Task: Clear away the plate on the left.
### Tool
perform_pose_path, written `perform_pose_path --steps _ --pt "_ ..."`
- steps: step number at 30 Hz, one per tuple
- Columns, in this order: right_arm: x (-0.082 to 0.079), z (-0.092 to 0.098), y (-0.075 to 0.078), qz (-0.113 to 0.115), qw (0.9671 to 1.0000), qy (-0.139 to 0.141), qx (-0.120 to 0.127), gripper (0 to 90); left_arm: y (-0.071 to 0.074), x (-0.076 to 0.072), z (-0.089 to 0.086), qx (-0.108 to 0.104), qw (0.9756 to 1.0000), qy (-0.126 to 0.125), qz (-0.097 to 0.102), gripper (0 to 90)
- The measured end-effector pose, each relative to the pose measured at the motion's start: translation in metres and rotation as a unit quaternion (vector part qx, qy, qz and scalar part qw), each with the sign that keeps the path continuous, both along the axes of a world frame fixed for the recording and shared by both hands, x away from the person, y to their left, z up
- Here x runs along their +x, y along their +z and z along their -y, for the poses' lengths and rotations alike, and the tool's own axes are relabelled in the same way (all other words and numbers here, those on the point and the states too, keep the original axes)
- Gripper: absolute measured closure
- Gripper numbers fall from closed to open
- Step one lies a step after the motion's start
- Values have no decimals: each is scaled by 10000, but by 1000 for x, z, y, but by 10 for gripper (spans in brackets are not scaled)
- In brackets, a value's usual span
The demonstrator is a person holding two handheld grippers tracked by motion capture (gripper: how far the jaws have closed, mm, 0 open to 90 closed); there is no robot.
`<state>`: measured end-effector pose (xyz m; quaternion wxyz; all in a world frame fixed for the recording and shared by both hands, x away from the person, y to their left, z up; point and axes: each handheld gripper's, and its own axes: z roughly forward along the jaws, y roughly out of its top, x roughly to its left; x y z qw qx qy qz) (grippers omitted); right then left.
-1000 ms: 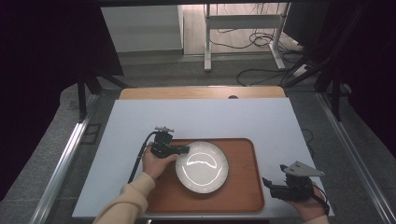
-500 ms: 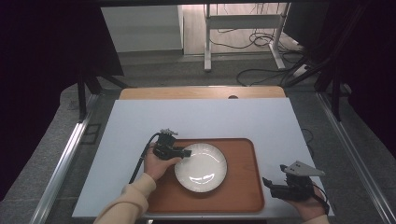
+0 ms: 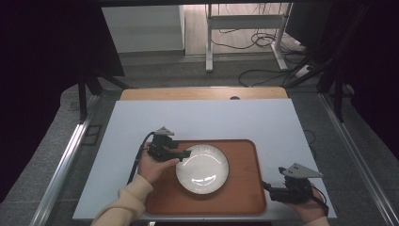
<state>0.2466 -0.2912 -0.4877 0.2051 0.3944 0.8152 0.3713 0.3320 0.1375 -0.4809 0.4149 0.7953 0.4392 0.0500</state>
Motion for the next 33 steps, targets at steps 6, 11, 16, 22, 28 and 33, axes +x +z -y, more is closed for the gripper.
perform_pose_path --steps 6,11,16,22,28,33 --pt "-4 3 2 83 10000 -10 36 181 20 -28 -18 192 9988 33 450 308" --pt "-7 1 3 124 9999 59 24 180 22 -50 -35 294 9978 15 586 336" --pt "-7 1 3 143 9999 64 -23 180 16 -73 -60 399 9970 164 647 340" --pt "-6 2 2 142 9999 57 -62 180 14 -85 -71 371 9972 255 601 327" --pt "-4 3 0 112 9999 71 -76 180 11 -87 -77 368 9972 324 564 293" --pt "-3 4 0 111 9999 71 -15 180 11 -86 -75 360 9972 326 566 285"
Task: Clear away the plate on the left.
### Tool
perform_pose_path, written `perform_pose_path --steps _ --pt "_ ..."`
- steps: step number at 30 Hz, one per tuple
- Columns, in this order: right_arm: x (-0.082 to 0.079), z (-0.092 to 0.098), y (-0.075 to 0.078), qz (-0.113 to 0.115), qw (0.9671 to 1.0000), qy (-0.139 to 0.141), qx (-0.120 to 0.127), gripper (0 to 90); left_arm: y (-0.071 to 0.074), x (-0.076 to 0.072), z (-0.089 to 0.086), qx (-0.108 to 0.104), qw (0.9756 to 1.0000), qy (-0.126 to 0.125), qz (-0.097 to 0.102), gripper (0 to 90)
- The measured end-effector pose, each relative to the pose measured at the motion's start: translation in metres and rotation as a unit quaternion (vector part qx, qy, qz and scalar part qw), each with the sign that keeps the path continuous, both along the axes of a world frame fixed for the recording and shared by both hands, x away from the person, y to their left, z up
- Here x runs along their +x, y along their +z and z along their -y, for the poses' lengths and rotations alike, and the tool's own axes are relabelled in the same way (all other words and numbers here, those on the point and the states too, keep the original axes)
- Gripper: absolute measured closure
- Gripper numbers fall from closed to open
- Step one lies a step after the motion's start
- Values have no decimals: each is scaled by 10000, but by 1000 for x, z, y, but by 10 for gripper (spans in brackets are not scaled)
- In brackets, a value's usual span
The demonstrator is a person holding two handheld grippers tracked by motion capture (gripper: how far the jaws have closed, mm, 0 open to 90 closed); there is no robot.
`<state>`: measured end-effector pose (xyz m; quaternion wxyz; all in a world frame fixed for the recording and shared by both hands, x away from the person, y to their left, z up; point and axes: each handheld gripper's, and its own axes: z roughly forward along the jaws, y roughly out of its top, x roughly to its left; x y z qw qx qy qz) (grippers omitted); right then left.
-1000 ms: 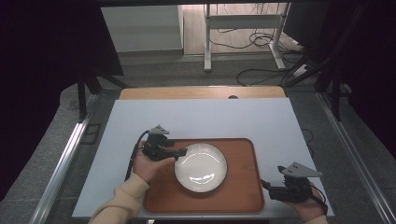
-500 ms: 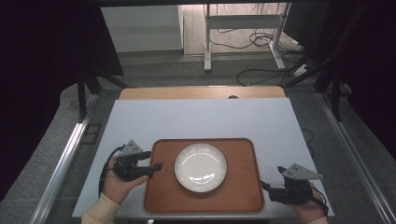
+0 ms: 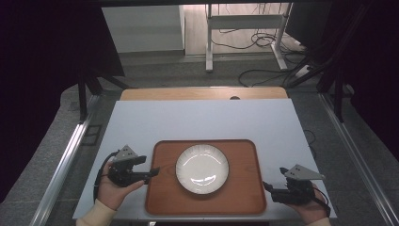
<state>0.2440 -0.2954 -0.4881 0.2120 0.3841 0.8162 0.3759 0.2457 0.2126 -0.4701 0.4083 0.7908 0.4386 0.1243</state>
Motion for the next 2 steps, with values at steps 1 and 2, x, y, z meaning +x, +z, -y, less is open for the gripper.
perform_pose_path --steps 1,2 --pt "0 0 0 0 10000 0 0 180 0 0 0 12 10000 5 -1 285" --pt "1 0 0 -24 10000 29 6 178 0 0 1 16 10000 9 -6 281"
